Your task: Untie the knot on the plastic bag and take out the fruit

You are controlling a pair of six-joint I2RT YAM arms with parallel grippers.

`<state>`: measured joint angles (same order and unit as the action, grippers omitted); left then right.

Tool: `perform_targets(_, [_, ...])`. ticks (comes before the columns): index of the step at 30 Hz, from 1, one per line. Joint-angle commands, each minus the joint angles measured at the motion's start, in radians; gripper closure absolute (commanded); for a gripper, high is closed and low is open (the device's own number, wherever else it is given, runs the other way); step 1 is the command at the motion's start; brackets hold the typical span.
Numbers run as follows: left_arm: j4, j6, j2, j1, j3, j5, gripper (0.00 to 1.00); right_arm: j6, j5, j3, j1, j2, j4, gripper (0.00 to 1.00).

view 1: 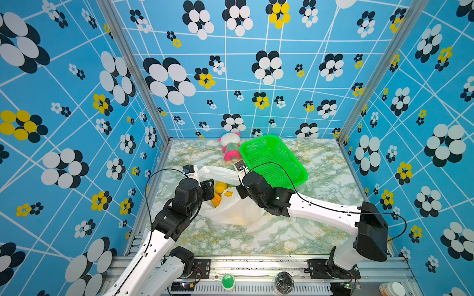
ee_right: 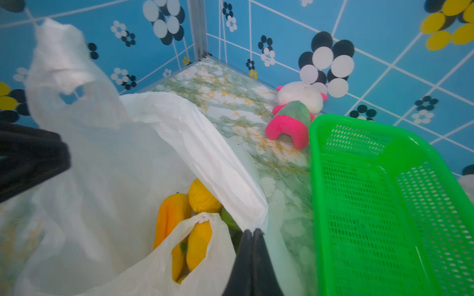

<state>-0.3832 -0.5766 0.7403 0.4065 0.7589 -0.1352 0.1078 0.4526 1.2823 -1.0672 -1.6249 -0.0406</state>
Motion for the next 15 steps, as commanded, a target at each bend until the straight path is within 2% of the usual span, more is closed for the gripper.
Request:
perform_targets(1, [-0.041, 0.017, -0.051, -0.014, 0.032, -0.114, 0.94, -0.022, -0.256, 0.07, 0.035, -0.02, 0.069, 1.0])
perform_targets(3, [-0.088, 0.001, -0.102, -0.021, 0.033, -0.193, 1.0, -0.006, -0.363, 0.095, 0.066, -0.028, 0.103, 1.0])
perform_targets(8, [-0.11, -0.035, -0.279, -0.028, -0.024, -0.311, 1.0, 0.026, -0.569, 0.208, 0.134, -0.09, 0.145, 1.0])
perform_targets(10, [-0.085, -0.036, -0.33, -0.027, -0.055, -0.305, 1.0, 0.031, -0.638, 0.288, 0.144, -0.136, 0.131, 1.0])
perform_targets(13, [-0.039, -0.024, -0.338, -0.027, -0.072, -0.243, 0.94, 0.028, -0.722, 0.422, 0.14, -0.21, 0.083, 1.0])
perform_targets(15, [-0.008, -0.017, -0.305, -0.028, -0.063, -0.171, 0.82, 0.017, -0.734, 0.472, 0.133, -0.243, 0.042, 1.0])
